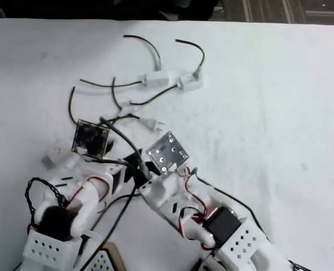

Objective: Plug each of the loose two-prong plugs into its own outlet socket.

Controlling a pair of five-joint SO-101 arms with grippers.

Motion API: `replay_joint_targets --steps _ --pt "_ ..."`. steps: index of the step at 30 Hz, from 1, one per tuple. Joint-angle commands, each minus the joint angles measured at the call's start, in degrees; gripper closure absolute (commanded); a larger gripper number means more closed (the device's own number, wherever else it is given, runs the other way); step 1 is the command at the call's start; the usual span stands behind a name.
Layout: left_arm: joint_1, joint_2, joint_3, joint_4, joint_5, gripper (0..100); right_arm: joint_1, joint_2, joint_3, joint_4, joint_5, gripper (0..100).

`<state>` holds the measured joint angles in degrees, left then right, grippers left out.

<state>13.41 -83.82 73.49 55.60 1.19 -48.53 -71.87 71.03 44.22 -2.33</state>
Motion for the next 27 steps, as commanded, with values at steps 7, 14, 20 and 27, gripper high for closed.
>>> replay_joint_targets --steps 7,14,20,27 --pt "2.77 -4.0 -2.29 1.85 -0.18 75 -0.57 -1.27 2.81 -4.62 -0.26 98.1" --pt "3.65 -13.32 -0.7 6.59 -2.37 75 -0.57 -1.36 2.81 -4.35 -0.26 98.1" --pt "2.68 -17.98 1.23 7.03 -2.46 75 -0.48 -1.36 2.99 -4.18 -0.26 98.1" --pt "-13.23 -18.15 0.97 7.03 -2.29 75 5.58 -1.01 2.99 -0.4 -0.26 98.1"
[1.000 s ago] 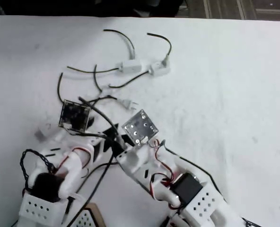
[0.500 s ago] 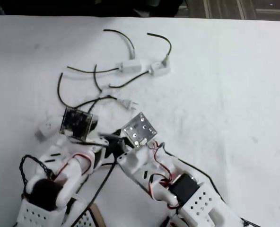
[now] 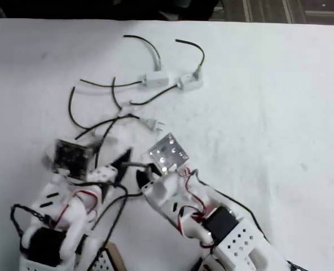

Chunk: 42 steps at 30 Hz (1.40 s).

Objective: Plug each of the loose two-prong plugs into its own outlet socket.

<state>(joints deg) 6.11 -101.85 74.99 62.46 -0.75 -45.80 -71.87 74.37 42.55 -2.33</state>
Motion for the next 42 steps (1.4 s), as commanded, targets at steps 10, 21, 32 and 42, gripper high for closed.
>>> replay_joint_targets --steps 10,21,32,42 --pt "-23.34 -0.31 4.13 3.16 -7.12 75 9.98 -1.27 11.52 -8.57 -1.49 98.1" --pt "-25.54 -0.31 9.41 0.09 -7.47 75 10.07 -0.92 14.95 -16.66 -3.25 98.2" --pt "-25.8 -0.31 9.41 0.09 -7.47 75 9.98 -0.84 16.97 -20.26 -3.08 98.2" --pt "-25.8 -0.31 9.41 0.18 -7.47 75 9.98 -0.84 18.37 -21.32 -2.99 98.2"
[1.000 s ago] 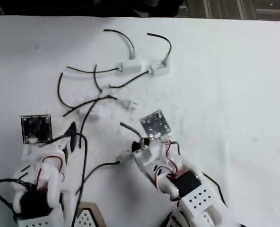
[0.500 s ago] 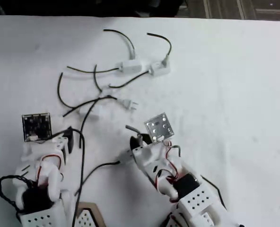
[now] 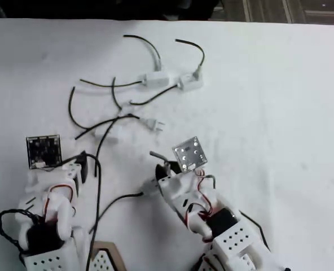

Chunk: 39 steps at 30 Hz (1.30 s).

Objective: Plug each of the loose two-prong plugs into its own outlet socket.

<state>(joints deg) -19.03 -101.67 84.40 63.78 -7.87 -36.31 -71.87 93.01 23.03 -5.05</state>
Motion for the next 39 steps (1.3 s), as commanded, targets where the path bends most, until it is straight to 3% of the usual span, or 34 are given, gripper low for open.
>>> replay_joint_targets --steps 1,19,26,39 --pt "-0.66 -0.48 0.0 -1.14 -0.35 75 0.48 -0.84 -0.18 -2.24 -0.26 98.2" --pt "-0.66 -0.48 0.0 -0.44 -0.35 75 0.48 1.8 -5.45 0.75 -0.26 98.3" --pt "-0.66 -0.48 0.0 -0.44 -0.35 75 0.75 17.19 -10.73 -1.54 -0.79 98.2" --pt "-0.66 -0.48 0.0 -0.53 -0.35 75 2.68 18.33 -8.09 -8.4 -0.26 98.2"
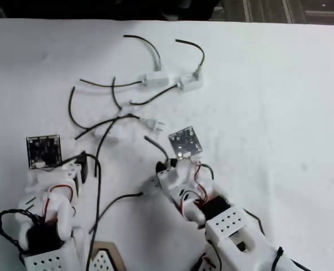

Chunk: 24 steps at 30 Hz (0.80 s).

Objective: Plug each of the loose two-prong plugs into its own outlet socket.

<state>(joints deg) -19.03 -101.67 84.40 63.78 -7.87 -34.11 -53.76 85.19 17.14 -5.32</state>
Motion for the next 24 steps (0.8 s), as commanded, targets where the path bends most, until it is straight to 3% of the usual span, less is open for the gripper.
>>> replay_joint_targets --steps 1,24 --pt "-0.66 -0.48 0.0 -0.53 -0.35 75 0.4 0.22 0.18 -2.95 0.0 98.2" --pt "-0.66 -0.48 0.0 -0.53 -0.35 75 -2.68 0.22 1.41 4.09 0.09 98.2"
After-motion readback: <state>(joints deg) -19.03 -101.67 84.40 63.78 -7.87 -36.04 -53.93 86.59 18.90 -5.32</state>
